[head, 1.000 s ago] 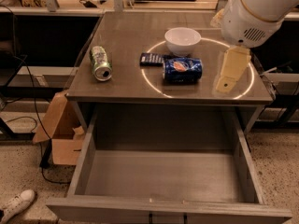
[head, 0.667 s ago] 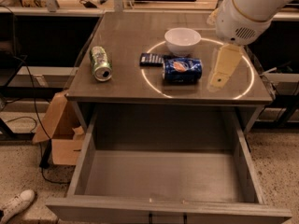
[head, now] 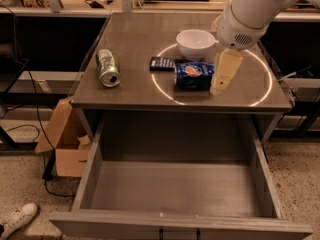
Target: Place pepsi can into top drawer
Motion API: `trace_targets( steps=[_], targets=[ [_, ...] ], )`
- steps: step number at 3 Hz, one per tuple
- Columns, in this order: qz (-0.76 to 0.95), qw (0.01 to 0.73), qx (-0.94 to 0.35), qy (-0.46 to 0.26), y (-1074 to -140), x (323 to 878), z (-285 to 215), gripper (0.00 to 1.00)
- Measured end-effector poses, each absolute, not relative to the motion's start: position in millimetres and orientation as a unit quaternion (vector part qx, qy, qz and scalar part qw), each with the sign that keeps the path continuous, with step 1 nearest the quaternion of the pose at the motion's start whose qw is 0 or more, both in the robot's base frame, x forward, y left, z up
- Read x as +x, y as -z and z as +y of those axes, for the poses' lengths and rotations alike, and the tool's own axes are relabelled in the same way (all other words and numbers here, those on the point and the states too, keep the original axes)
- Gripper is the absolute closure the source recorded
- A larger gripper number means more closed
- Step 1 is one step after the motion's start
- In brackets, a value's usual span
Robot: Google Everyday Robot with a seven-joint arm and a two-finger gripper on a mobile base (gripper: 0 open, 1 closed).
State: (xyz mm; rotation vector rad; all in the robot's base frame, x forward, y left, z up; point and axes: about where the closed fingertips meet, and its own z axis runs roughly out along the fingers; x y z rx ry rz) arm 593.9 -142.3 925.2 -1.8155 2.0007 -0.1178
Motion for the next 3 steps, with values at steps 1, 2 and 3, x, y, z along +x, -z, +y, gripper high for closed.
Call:
trace_targets(
  steps=[1,2,3],
  targets=[
    [0.726,0.211,-0.654,0.041,-915.2,606.1,-139.8,0.0],
    [0.726,0.206,-0.656,0.034,-898.7,629.4,-131.8,0.0],
    [0.726,0.206,-0.655,0.028,-890.6,636.0,-131.2,0.0]
  ],
)
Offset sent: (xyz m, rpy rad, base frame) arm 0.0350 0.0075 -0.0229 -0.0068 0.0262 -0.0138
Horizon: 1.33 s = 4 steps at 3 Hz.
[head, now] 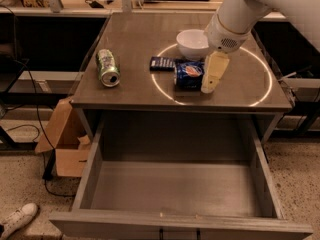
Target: Place pepsi can into top drawer
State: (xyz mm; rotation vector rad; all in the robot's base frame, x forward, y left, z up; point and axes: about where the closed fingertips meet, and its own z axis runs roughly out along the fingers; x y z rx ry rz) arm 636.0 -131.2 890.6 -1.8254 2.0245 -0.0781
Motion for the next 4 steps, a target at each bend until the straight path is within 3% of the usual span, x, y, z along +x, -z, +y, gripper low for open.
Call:
trace_targets(
  steps=[4],
  targets=[
    [0.744,0.178,-0.644,0.013,-852.5,648.5,-140.3,0.0]
  ],
)
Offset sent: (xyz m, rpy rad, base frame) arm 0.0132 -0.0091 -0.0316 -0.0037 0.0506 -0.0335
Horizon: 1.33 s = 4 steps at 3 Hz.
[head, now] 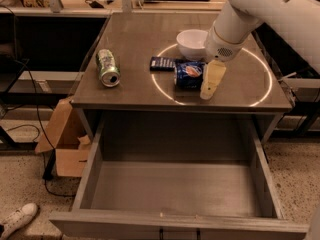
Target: Place pepsi can into top drawer
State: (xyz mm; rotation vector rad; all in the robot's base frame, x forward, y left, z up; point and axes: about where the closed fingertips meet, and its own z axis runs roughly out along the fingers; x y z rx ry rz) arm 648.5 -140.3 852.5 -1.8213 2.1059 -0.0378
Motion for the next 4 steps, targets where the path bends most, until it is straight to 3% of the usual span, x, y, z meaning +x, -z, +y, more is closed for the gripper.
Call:
trace_targets(
  steps=[4],
  targets=[
    [0.744,0.178,-0.644,0.013,-852.4,648.5,-140.2,0.96]
  ],
)
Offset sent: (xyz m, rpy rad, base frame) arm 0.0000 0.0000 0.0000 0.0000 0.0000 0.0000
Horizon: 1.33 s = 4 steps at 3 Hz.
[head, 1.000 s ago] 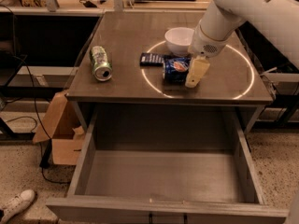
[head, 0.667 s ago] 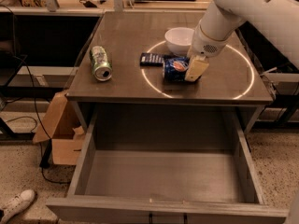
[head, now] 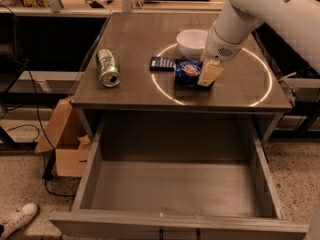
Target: Place pepsi can into top drawer
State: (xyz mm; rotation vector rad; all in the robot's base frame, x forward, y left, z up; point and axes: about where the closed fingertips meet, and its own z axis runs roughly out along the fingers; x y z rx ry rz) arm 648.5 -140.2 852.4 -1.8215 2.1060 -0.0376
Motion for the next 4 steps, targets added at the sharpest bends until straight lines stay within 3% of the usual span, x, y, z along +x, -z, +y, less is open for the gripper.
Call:
trace_targets(
  steps=[1,4],
  targets=[
    [0.744,0.177,-0.644,0.013,-852.4,648.5,-140.2,1.0],
    [0.746,0.194,-0.636,0.031,-874.7,630.3,-151.5,1.0]
  ],
)
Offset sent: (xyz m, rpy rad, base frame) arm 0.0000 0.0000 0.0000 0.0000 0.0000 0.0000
